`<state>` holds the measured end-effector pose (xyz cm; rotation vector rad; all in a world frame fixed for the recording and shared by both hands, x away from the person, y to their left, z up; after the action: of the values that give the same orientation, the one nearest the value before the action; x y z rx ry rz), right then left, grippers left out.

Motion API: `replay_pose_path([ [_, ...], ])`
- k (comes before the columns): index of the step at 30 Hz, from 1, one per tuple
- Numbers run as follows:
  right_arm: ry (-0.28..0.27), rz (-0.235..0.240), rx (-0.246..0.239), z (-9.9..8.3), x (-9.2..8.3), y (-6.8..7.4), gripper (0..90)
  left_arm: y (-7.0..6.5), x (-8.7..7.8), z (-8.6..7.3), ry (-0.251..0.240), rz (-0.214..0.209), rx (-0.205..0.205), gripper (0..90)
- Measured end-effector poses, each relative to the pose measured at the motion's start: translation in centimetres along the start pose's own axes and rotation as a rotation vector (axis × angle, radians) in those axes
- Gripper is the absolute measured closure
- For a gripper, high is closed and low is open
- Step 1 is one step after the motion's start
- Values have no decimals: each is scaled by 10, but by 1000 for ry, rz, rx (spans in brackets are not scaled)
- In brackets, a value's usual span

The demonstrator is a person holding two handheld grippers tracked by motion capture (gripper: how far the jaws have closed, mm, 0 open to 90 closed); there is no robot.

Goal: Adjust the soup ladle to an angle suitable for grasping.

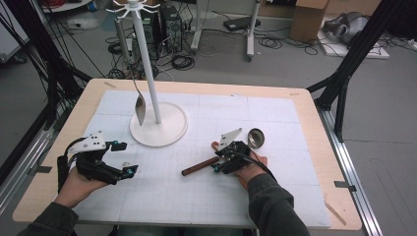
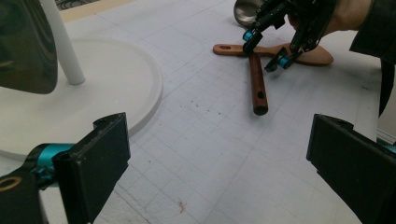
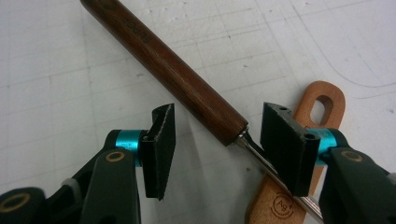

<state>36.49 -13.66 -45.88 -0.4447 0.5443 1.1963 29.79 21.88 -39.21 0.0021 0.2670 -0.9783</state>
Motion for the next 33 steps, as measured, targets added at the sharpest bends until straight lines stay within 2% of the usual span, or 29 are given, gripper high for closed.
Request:
replay_pose_path([
  [5,14,-19,-20,0,3,-1,504,0,0,0,-1,0,-1,67],
  [9,20,-24,-30,1,4,0,621,0,0,0,-2,1,-4,67],
  [13,35,-26,-31,1,4,2,691,0,0,0,-2,1,-4,67],
  [20,48,-24,-23,3,4,1,703,0,0,0,-1,0,-2,67],
  [29,64,-6,33,3,5,-1,711,0,0,0,-1,-1,-3,67],
  [33,72,1,28,5,5,-1,718,1,0,0,-1,1,-3,67],
])
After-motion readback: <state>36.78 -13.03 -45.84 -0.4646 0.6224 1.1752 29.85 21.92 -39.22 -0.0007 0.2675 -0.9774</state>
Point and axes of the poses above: each handheld gripper's, and its own axes: x roughly forward along the jaws, z roughly out of its top, y roughly to its left, the point moved 4 cm from there along x, roughly forward along the jaws, and after that the axes turned 14 degrees about -y, right-handed, at the moved point
